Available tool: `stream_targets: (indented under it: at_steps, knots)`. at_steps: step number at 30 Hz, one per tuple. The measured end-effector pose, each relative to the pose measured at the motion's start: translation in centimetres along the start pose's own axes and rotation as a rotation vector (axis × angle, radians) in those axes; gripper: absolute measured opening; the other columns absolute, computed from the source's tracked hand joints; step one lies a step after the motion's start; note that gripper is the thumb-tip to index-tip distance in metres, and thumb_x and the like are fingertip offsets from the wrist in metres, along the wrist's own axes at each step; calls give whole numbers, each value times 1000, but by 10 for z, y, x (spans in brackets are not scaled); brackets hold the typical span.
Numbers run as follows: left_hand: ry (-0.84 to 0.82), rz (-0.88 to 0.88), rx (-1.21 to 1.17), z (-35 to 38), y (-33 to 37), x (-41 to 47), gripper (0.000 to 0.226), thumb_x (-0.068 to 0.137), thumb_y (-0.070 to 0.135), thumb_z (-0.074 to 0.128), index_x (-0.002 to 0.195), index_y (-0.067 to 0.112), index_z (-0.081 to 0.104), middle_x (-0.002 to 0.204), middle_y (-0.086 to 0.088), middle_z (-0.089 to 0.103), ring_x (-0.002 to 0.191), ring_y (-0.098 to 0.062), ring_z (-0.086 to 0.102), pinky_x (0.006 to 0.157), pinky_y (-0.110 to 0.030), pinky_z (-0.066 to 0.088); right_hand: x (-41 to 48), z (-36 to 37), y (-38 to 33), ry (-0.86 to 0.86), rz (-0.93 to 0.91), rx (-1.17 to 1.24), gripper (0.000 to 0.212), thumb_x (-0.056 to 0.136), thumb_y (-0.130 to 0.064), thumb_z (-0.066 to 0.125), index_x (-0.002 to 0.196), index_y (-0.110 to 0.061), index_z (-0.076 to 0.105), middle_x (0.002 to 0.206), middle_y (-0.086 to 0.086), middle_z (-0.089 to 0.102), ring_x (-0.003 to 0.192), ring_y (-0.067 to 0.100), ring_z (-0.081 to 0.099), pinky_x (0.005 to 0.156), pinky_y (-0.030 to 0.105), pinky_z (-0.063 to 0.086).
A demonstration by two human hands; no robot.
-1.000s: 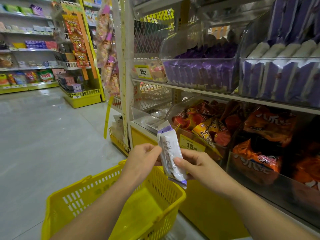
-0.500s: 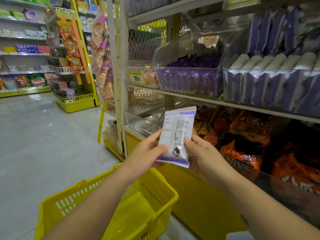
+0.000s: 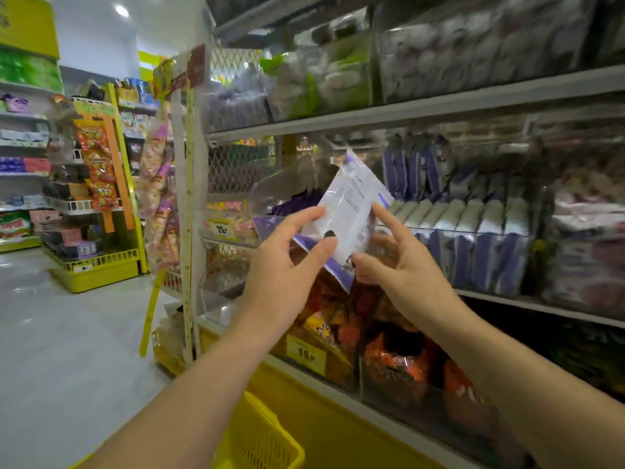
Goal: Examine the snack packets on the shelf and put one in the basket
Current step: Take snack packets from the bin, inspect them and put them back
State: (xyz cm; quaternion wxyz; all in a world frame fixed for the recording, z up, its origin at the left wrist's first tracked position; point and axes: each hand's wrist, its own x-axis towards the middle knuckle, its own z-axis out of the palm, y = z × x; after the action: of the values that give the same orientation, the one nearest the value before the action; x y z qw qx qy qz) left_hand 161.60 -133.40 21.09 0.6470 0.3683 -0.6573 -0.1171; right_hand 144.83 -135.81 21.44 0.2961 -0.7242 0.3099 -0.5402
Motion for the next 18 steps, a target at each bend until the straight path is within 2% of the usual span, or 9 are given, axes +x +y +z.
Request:
stream_targets:
  at_steps: [2,4,6,7,9,11,13,16,18]
  knots:
    - [-40,77,25,17,14,13,40,85,28,71,116,49,57,120,15,64,116,-6,58,98,-32,49,14,-23,-12,32,-17,-94,72,89,-17,65,147,-37,26,120,-13,58,101,4,66,85,31,57]
    - [-38,118,59,33,21,26,43,86,22,71,119,46,56,119,16,64,114,-3,58,95,-27,49,26,-45,-22,-3,-14,-249,76,89,-21,65,149,-33,21,121,-12,55,89,3,69,81,27,57]
    - [-38,123,60,47,23,43,41,87,21,70,119,43,58,104,13,69,95,-6,65,84,-24,53,38,-69,-30,-84,-9,-526,79,88,-26,67,151,-30,19,124,-9,56,89,5,68,84,25,54]
    - [-51,135,69,54,22,52,40,87,20,70,119,41,59,88,13,70,78,-8,64,72,-21,51,46,-83,-33,-106,-20,-710,76,88,-29,66,150,-29,24,125,-7,59,94,9,67,87,27,52]
    - [-94,186,122,65,21,70,39,88,17,69,121,36,61,62,15,59,53,-4,50,51,-13,40,63,-111,-42,-134,-34,-1051,54,88,-34,63,139,-32,45,122,-7,63,103,16,63,90,37,51]
    - [-149,236,180,78,21,88,42,87,12,69,124,30,62,71,16,64,56,-2,56,55,-9,40,83,-137,-51,-196,42,-1311,33,87,-36,58,119,-29,61,111,-4,66,99,20,62,84,40,54]
    - [-195,270,223,92,22,106,42,87,9,69,125,26,63,82,24,63,64,7,58,64,-2,39,100,-158,-57,-273,147,-1429,28,87,-39,57,111,-27,64,106,0,66,94,22,61,78,34,53]
    - [-262,294,286,113,21,131,40,88,12,67,126,27,62,75,20,60,70,4,59,67,-3,40,121,-177,-57,-355,228,-1478,34,86,-37,57,117,-25,64,103,0,67,94,21,61,80,28,51]
    - [-292,316,322,126,19,145,42,89,13,66,128,28,61,80,15,64,77,-4,60,72,-6,43,133,-184,-52,-391,251,-1509,37,88,-34,56,122,-20,62,113,5,66,101,24,62,85,26,50]
